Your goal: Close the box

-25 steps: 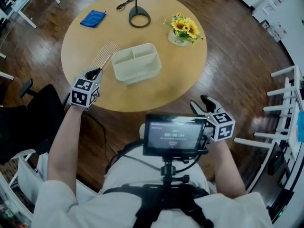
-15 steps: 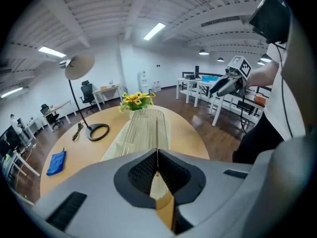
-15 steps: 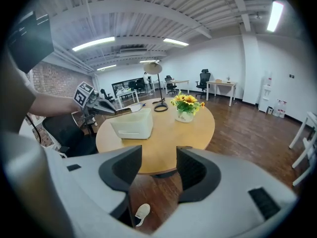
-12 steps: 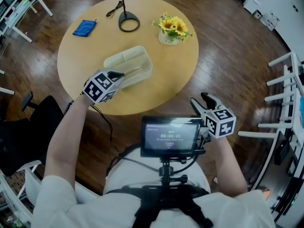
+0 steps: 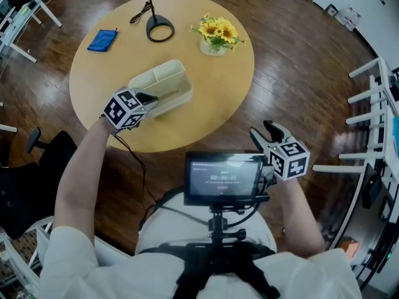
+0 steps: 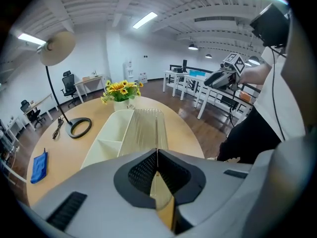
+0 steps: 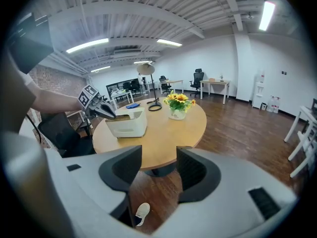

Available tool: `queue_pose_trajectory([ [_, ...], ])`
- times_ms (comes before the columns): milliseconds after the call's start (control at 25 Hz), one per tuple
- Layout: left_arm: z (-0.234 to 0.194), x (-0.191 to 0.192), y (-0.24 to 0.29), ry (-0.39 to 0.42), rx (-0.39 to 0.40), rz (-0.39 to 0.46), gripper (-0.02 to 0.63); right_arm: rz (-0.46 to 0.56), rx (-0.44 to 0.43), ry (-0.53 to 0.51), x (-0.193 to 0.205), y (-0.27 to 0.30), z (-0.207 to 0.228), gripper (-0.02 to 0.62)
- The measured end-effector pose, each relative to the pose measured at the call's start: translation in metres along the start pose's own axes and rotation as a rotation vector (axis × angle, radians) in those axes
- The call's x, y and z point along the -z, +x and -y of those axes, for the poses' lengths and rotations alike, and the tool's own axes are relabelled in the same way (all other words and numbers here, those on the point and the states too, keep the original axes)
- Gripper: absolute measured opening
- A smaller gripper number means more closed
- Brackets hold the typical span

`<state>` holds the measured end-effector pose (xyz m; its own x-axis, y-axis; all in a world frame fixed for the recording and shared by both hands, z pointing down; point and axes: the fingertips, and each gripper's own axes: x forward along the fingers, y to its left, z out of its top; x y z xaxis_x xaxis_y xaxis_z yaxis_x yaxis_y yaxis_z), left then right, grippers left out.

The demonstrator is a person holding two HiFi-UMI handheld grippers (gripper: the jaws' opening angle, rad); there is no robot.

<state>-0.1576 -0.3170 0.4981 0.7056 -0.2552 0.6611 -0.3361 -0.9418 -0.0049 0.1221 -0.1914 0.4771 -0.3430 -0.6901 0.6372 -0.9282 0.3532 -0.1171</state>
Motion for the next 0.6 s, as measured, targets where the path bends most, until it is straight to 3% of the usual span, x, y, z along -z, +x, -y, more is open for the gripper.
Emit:
queue_pose_trajectory([
  [200, -0.003, 0.005, -0.002, -0.012, 0.027, -0.003, 0.002, -0.004, -0.001, -0.007, 0.000, 0.000, -0.003, 0.227],
  [600, 0.003, -0.002, 0.010, 0.011, -0.013, -0.019, 0.002, -0.011, -0.029, -0.023, -0.002, -0.004, 0.002, 0.227],
])
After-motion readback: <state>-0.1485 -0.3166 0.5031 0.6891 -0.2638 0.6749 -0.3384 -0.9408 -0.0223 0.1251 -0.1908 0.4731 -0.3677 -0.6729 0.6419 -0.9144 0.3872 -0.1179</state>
